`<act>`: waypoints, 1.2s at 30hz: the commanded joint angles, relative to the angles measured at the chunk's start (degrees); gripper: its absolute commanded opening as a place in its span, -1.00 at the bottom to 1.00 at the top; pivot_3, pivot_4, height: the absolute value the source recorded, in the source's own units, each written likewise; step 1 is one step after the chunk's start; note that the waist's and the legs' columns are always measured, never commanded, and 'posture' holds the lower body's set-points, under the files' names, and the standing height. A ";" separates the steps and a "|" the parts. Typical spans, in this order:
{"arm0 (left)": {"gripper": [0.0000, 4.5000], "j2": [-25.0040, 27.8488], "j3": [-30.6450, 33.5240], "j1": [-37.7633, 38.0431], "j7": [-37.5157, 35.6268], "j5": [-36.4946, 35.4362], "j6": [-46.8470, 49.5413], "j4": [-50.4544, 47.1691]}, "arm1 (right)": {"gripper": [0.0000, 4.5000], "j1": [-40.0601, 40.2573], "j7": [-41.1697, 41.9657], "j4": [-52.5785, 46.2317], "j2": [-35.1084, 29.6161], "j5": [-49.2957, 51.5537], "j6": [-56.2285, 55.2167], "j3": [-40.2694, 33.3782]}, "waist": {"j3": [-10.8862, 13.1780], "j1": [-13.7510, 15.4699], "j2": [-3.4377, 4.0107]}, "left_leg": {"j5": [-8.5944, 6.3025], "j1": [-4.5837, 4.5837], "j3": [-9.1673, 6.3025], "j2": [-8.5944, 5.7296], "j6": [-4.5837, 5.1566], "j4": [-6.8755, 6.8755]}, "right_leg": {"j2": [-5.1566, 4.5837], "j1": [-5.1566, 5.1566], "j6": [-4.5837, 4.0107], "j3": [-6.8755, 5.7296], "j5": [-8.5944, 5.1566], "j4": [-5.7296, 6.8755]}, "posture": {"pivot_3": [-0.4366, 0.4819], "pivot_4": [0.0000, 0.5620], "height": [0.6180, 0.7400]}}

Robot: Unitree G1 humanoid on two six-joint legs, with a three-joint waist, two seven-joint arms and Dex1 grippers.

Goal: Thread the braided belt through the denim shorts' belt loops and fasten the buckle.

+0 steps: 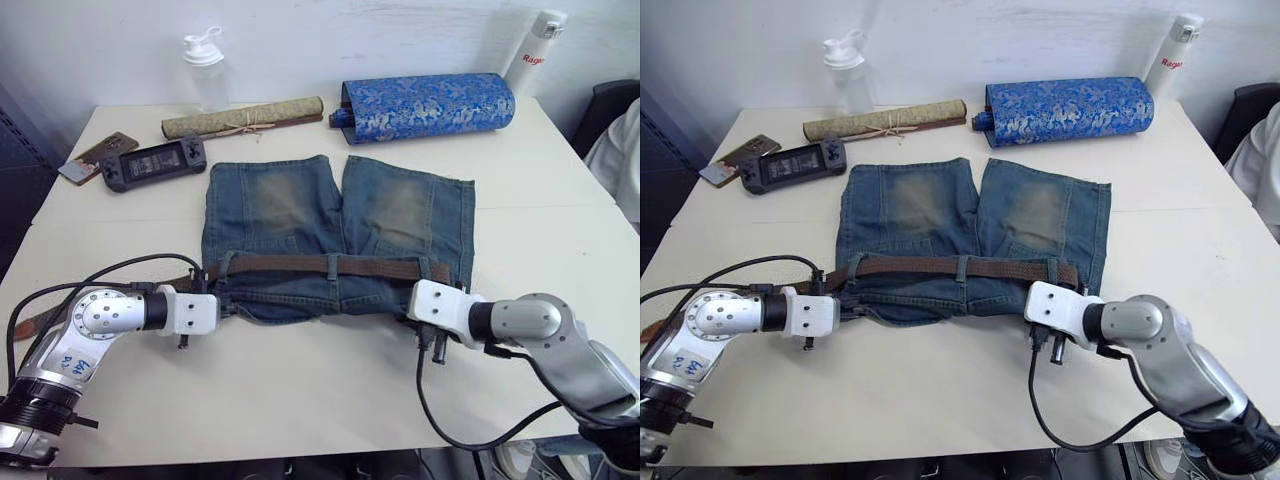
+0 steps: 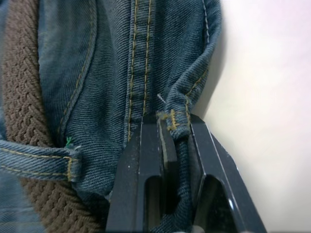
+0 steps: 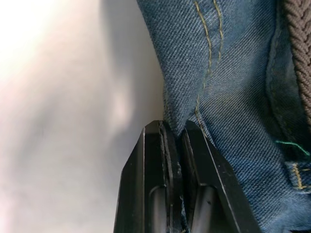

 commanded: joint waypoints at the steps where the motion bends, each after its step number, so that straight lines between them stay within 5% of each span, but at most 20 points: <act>1: -0.99 -1.68 -1.05 -2.42 2.77 5.03 -2.53 6.75 | -0.96 -1.60 -5.78 5.62 -0.04 -5.88 -3.37 0.38 | -0.01 0.03 -0.01 | 0.03 0.00 -0.01 -0.01 0.01 0.01 | 0.00 0.01 0.01 -0.02 0.01 0.02 | -0.05 -0.47 0.63; 7: -0.99 -6.41 -3.88 -7.79 4.07 8.42 -4.40 12.63 | -0.96 -5.03 -10.84 18.14 -0.56 -11.29 -15.22 1.17 | -0.04 1.07 0.03 | 0.20 0.03 -0.04 -0.34 0.18 0.03 | -0.08 0.02 0.15 -0.02 0.08 0.21 | -0.05 -0.47 0.63; 12: -0.99 -7.55 -4.15 -8.88 4.43 8.64 -4.99 12.59 | -0.96 -4.39 -9.00 17.86 1.01 -9.51 -15.65 -0.07 | -0.05 1.35 0.02 | 0.23 0.03 -0.03 -0.46 0.25 0.03 | -0.08 0.07 0.24 -0.02 0.12 0.19 | -0.05 -0.47 0.63; 18: 0.13 -7.36 -2.45 -6.69 0.68 2.80 -1.43 7.43 | -1.00 -2.76 -7.06 13.64 2.56 -5.14 -9.64 -3.87 | -0.06 1.30 0.02 | 0.24 0.01 -0.10 -0.49 0.30 0.04 | -0.10 0.11 0.26 -0.06 0.13 0.15 | -0.05 -0.47 0.63; 21: 0.66 -4.75 1.04 -3.20 -6.17 -9.09 10.59 -4.38 | -0.52 -1.90 -1.04 9.60 0.28 2.36 -4.03 -9.51 | -0.05 0.97 0.03 | 0.23 -0.08 -0.09 -0.47 0.30 0.02 | -0.07 0.09 0.28 -0.06 0.13 0.13 | -0.05 -0.47 0.63; 28: 0.69 3.24 10.88 -5.42 -17.91 -31.40 40.83 -12.50 | 0.94 -12.51 9.14 13.11 -4.52 20.14 11.75 -21.80 | 0.51 -0.15 0.13 | 0.26 -0.19 -0.25 -0.42 0.32 0.06 | -0.06 0.11 0.30 -0.18 0.14 -0.01 | -0.05 -0.47 0.63; 36: 0.69 -2.62 11.75 -23.20 -16.26 -29.87 52.40 12.58 | 0.98 -33.48 5.49 40.78 1.19 25.41 27.80 -21.30 | 0.56 -0.26 0.19 | 0.37 -0.17 -0.11 -0.52 0.28 -0.03 | 0.08 0.06 0.30 -0.59 0.12 0.23 | -0.05 -0.47 0.63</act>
